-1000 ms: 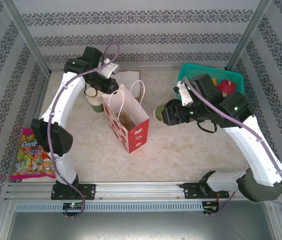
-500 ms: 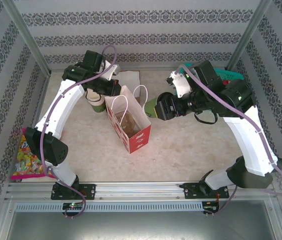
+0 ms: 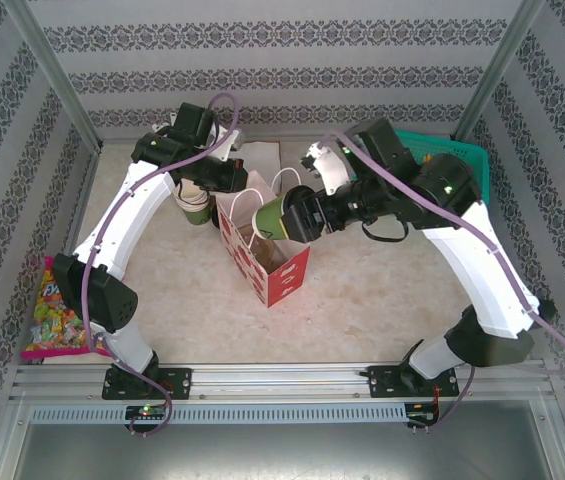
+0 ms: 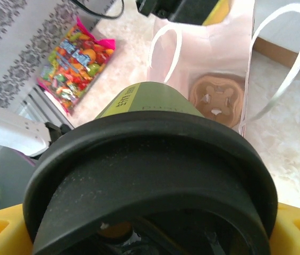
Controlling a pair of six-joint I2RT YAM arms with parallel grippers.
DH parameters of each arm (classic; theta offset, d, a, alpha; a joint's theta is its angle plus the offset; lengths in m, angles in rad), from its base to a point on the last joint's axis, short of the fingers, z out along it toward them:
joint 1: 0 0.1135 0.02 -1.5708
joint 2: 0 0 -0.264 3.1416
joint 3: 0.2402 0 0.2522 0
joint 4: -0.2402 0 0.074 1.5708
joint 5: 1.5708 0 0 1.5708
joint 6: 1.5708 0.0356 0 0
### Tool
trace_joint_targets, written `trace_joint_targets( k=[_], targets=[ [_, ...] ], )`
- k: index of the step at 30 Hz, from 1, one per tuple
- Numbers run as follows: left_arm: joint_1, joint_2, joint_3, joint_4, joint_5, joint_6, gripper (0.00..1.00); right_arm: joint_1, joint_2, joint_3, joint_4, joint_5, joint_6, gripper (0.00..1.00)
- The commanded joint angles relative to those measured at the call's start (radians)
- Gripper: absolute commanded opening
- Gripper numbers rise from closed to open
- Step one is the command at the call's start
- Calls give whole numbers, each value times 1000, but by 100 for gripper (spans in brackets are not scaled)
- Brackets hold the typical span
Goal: Pack the takeout coffee
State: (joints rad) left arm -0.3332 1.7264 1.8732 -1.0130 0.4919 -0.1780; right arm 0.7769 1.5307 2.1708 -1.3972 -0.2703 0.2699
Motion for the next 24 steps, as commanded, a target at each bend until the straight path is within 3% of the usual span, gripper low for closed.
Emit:
trace_joint_targets(
  k=[1, 16, 24],
  targets=[
    [-10, -41, -17, 36, -10, -26, 0, 29, 42, 14, -49, 81, 5, 63],
    [-10, -47, -32, 55, -3, -44, 0, 109, 210, 104, -201, 281, 39, 64],
    [-9, -50, -38, 73, 7, -71, 0, 155, 342, 225, -240, 288, 63, 66]
  ],
)
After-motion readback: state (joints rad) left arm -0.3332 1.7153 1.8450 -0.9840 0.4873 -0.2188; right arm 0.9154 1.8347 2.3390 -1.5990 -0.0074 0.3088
